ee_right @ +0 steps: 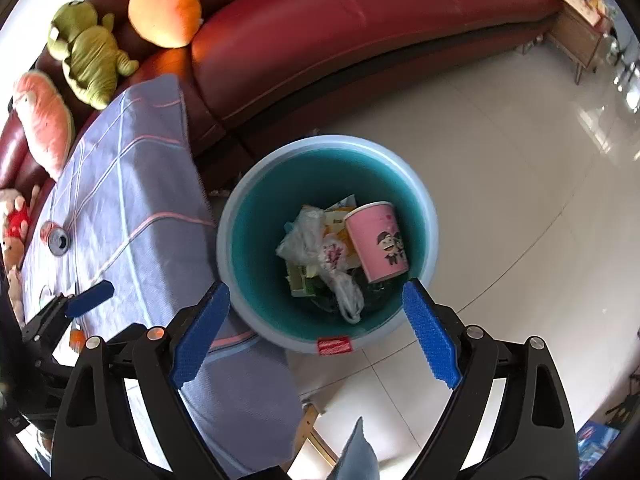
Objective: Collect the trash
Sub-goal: 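Move both open grippers back over the table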
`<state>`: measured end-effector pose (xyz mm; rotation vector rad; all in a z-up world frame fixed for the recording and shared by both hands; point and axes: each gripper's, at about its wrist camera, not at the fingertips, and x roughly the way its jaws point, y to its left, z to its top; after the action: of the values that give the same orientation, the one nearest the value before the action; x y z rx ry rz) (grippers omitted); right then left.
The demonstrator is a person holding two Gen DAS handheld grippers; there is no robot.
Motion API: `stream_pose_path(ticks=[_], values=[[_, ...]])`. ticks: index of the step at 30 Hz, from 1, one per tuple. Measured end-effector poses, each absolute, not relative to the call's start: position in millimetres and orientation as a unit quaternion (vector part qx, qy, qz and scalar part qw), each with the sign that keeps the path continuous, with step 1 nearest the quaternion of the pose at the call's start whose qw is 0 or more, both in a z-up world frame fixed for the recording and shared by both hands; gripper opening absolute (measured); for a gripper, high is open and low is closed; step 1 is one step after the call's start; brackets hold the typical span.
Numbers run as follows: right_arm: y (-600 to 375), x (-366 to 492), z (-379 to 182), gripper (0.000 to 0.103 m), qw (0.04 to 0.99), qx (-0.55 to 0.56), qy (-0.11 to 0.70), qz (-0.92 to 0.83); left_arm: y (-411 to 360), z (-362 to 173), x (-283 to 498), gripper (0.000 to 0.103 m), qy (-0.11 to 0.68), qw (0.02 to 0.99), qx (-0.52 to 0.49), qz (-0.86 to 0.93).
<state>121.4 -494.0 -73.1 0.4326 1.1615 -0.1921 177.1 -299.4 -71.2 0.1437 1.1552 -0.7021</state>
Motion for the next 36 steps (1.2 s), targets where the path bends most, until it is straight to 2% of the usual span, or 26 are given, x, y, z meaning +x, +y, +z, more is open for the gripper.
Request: stream_pose_path(ticks=[15, 28, 36], values=[[-387, 130, -54, 0.084, 0.819, 0.152, 0.552, -0.025, -191, -52, 157, 0.093, 0.517, 0.809, 0.034, -0.278], [-260, 154, -42, 0.084, 0.814, 0.082, 0.571, 0.058, -38, -37, 145, 0.094, 0.5, 0.841, 0.007, -0.208], [-161, 180, -49, 0.084, 0.795, 0.007, 0.592, 0.135, 54, -54, 144, 0.094, 0.508, 0.845, -0.013, -0.168]])
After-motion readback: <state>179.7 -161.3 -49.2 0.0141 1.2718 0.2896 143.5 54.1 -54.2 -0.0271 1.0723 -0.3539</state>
